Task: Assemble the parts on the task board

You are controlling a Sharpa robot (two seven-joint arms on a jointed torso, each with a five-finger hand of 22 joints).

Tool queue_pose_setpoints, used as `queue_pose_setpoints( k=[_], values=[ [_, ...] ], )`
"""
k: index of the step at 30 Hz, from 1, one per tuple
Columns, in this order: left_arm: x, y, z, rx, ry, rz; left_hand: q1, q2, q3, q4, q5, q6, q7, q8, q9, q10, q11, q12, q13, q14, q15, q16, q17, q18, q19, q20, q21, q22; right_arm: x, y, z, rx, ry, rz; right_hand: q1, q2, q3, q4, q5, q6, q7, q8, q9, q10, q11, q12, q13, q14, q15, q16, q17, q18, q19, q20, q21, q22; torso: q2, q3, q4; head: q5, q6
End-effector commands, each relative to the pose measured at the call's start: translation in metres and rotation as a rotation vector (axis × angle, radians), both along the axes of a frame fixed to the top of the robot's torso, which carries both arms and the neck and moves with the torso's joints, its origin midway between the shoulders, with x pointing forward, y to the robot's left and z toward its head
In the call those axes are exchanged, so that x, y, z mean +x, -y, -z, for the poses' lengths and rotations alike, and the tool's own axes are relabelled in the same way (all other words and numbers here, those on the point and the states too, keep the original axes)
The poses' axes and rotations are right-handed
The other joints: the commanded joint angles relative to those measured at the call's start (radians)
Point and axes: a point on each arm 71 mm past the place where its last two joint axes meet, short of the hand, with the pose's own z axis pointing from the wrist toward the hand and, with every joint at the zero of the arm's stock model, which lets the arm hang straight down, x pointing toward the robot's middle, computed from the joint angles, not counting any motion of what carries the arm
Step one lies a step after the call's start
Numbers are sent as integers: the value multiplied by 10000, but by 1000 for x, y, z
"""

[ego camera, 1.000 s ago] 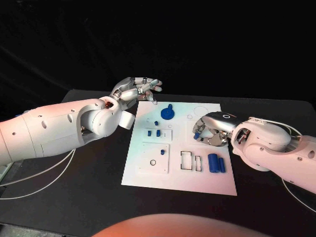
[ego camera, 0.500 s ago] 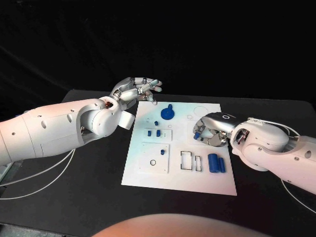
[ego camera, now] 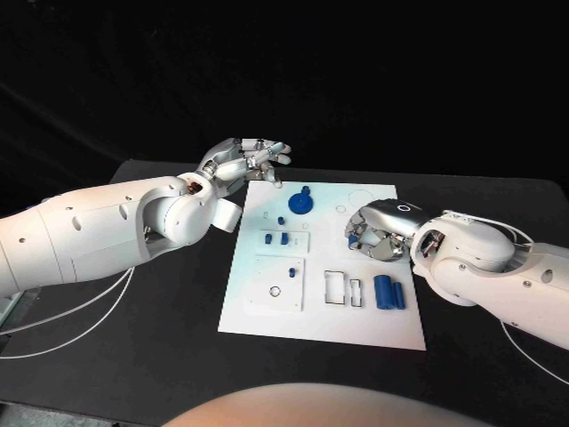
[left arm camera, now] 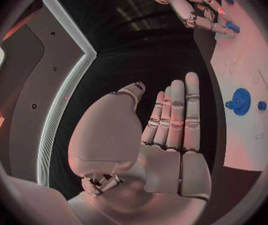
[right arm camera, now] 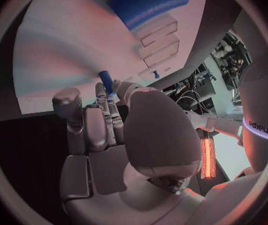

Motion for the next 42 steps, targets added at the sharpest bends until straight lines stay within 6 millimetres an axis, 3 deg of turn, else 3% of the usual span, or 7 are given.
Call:
queue_pose_setpoints(
  k=[1, 3, 9, 17, 28, 33, 42],
  values=[
    [-1, 2, -1, -70, 71, 211, 27, 42, -66, -5, -7, -49, -14, 20, -11, -62, -17, 52, 9, -43, -8, 32, -15, 128, -2, 51, -40, -9, 1, 0, -1, 121, 258, 138, -176, 40, 183, -73, -50, 141, -30, 118, 40, 173, -48, -58, 23, 64, -61, 87, 59, -187, 84, 0, 107, 69, -4, -6, -2, 10, -16],
    [-1, 2, -1, -69, 71, 210, 27, 42, -66, -5, -7, -49, -14, 20, -11, -62, -17, 52, 9, -43, -8, 32, -15, 128, -2, 51, -40, -9, 1, 0, -1, 194, 296, 167, -322, 178, 310, -90, -69, 238, -78, 207, 89, 348, -92, -21, 41, 105, -91, 177, 206, -218, 169, -18, 263, 223, -3, -9, -1, 10, -18],
    [-1, 2, -1, -65, 72, 202, 40, 57, -80, 1, -6, -62, -9, 26, -11, -81, -13, 73, 14, -45, -3, 45, -18, 128, 11, 55, -49, -16, 1, 1, -2, 296, 352, 221, -489, 315, 578, -347, -64, 384, -177, 431, 227, 646, -192, -17, 57, 136, -171, 269, 308, -247, 249, -90, 422, 408, -9, -7, -4, 11, -22],
    [-1, 1, -1, -59, 74, 186, 40, 57, -80, 1, -6, -62, -9, 26, -11, -81, -13, 73, 14, -45, -3, 45, -18, 128, 11, 55, -49, -16, -2, 4, -6, 554, 463, 244, -528, 337, 647, -427, -59, 400, -189, 485, 265, 692, -205, -36, 55, 138, -185, 284, 326, -253, 260, -105, 450, 445, -24, -11, -13, 22, -19],
    [1, 0, -1, -34, 89, 113, 44, 83, -84, 13, -4, -62, -8, 36, -10, -96, -10, 87, 17, -51, 0, 51, -22, 128, 17, 57, -58, -21, -14, -1, -28, 1429, 653, 2, -619, 321, 691, -473, -46, 375, -182, 516, 295, 697, -200, -78, 46, 154, -183, 325, 397, -268, 286, -111, 505, 506, -20, -15, -16, -10, 40],
    [1, 0, -1, -34, 94, 104, 47, 90, -90, 18, -5, -62, -7, 42, -8, -115, -7, 90, 17, -69, 6, 45, -27, 128, 13, 58, -68, -27, -27, -14, -36, 1921, 686, -472, -630, 316, 721, -515, -26, 368, -185, 532, 309, 699, -202, -95, 43, 158, -184, 336, 411, -270, 289, -113, 515, 521, -14, 9, 5, 26, 38],
    [2, 2, 0, -53, 100, 138, 48, 92, -93, 20, -6, -61, -7, 45, -8, -122, -5, 91, 18, -78, 9, 43, -29, 128, 11, 58, -72, -29, -53, -54, -36, 2488, 414, -1629, -647, 309, 749, -557, -7, 354, -180, 544, 323, 694, -198, -116, 39, 159, -184, 342, 413, -263, 272, -114, 485, 501, -21, -9, -28, 107, 38]
  ],
)
